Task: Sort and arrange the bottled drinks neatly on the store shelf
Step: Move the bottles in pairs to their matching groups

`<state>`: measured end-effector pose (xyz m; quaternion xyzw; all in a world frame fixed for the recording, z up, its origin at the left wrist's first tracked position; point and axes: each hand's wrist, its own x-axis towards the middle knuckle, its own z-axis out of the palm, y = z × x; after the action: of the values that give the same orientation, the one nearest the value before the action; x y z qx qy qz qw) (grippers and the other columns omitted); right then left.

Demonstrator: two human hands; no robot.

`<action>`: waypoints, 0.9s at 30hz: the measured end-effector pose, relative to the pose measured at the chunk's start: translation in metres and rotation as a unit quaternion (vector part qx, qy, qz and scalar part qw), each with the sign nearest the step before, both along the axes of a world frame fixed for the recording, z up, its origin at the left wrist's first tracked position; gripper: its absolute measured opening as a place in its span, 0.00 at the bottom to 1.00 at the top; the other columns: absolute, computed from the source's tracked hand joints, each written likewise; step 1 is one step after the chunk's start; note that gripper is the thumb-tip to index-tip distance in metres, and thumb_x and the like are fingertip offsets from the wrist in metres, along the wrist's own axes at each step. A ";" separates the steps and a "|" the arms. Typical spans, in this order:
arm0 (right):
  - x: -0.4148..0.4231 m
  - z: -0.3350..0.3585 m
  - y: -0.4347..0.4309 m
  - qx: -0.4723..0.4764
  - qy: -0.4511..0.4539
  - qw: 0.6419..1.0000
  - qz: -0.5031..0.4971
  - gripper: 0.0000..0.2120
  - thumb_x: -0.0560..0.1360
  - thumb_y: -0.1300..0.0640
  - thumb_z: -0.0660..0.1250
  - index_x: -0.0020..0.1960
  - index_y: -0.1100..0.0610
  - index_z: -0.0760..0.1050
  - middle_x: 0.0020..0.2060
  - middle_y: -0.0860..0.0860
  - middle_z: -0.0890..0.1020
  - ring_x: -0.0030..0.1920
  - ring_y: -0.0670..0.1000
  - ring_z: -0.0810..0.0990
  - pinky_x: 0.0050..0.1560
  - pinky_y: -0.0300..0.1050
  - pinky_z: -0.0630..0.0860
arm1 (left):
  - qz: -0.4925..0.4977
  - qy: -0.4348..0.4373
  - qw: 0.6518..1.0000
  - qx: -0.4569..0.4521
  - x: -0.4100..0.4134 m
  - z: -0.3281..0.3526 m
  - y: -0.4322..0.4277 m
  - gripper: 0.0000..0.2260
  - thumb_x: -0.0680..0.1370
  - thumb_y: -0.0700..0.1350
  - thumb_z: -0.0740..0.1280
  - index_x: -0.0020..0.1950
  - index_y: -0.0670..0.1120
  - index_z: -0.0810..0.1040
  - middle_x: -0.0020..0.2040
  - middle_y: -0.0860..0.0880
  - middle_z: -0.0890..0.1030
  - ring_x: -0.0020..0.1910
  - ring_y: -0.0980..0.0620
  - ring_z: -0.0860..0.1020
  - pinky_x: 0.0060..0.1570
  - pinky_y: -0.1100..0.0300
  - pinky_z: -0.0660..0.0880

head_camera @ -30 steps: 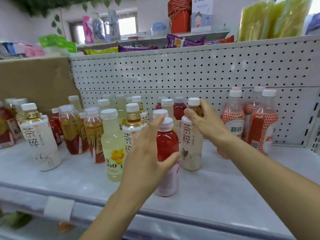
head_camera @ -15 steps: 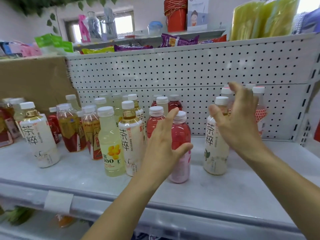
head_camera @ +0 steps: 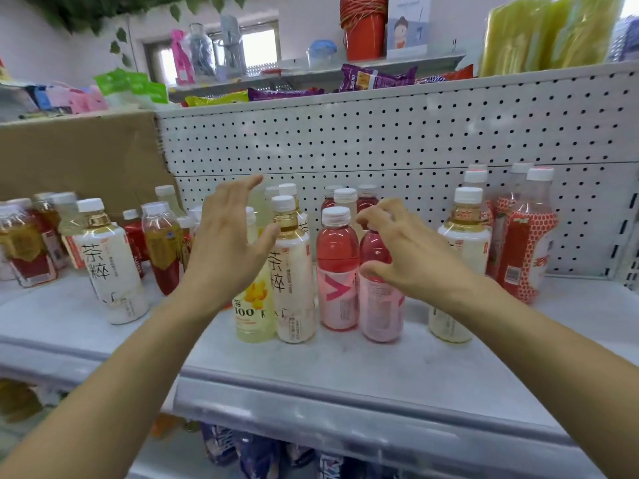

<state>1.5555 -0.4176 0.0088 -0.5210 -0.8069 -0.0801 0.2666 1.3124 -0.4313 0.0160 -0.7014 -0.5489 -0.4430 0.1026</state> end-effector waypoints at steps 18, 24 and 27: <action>-0.074 0.029 0.005 0.167 0.108 0.979 -0.043 0.23 0.80 0.51 0.63 0.74 0.54 0.66 0.69 0.51 0.72 0.71 0.51 0.63 0.67 0.44 0.60 | -0.170 -0.132 0.965 -0.150 -0.059 -0.016 0.045 0.24 0.78 0.51 0.70 0.71 0.59 0.65 0.66 0.52 0.75 0.65 0.49 0.75 0.63 0.42 0.75; -0.065 0.011 0.010 0.168 0.119 0.978 -0.036 0.18 0.80 0.52 0.64 0.68 0.54 0.73 0.64 0.51 0.76 0.67 0.50 0.67 0.64 0.42 0.61 | -0.148 -0.111 0.980 -0.076 -0.048 -0.027 0.055 0.21 0.80 0.49 0.67 0.71 0.53 0.67 0.62 0.53 0.73 0.63 0.51 0.72 0.62 0.52 0.71; -0.044 -0.006 0.002 0.225 0.142 0.963 -0.037 0.16 0.77 0.54 0.65 0.64 0.56 0.77 0.61 0.52 0.78 0.64 0.53 0.70 0.65 0.45 0.65 | -0.105 -0.058 0.990 0.068 -0.040 -0.035 0.049 0.20 0.83 0.50 0.61 0.74 0.46 0.66 0.70 0.46 0.68 0.70 0.49 0.65 0.73 0.55 0.61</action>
<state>1.5116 -0.4152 0.0025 -0.4828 -0.7023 -0.1944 0.4857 1.2728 -0.3825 -0.0192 -0.7194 -0.4459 -0.5277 0.0711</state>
